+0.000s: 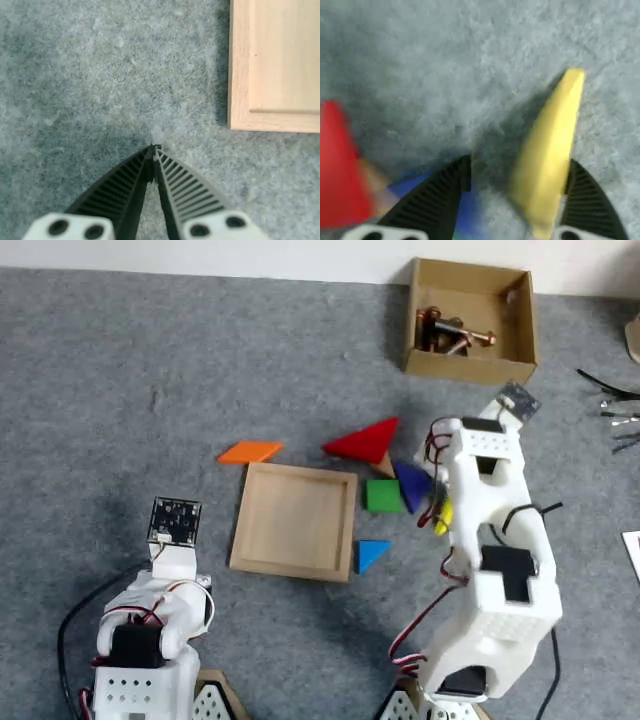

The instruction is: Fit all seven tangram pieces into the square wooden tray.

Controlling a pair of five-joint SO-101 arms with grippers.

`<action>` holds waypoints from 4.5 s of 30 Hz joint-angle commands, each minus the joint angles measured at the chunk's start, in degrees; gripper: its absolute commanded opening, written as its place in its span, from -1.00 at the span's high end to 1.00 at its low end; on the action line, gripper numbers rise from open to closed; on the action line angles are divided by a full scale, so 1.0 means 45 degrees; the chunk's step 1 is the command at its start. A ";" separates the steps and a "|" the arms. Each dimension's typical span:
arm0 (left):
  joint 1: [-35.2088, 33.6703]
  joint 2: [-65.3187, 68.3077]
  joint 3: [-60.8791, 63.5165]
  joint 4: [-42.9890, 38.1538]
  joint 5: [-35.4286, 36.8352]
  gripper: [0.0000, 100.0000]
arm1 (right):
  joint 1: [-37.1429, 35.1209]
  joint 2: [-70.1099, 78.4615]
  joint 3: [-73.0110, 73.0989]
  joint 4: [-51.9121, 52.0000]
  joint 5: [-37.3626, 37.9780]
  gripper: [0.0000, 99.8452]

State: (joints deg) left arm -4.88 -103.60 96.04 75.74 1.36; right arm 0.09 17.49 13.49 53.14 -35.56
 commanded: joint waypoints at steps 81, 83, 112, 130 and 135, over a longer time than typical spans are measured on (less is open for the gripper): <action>-0.0166 -0.0205 0.0244 0.0059 0.0078 0.99 | 0.2354 0.0557 -0.1260 -0.0518 1.2659 0.65; -0.0166 -0.0205 0.0244 0.0059 0.0078 0.99 | 0.2491 0.0557 -0.1260 0.0459 1.2659 0.65; -0.0166 -0.0205 0.0244 0.0059 0.0078 0.99 | 0.0869 -0.1670 -0.2628 0.5011 0.1680 0.44; -0.0166 -0.0205 0.0244 0.0059 0.0078 0.99 | 0.0850 0.1299 -0.2823 0.4523 0.1582 0.26; -0.0166 -0.0205 0.0244 0.0059 0.0078 0.99 | 0.0869 0.1729 -0.2862 0.3995 0.1758 0.26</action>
State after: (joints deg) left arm -4.88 -103.60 96.04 75.74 1.36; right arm 4.57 25.41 3.03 73.89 -28.09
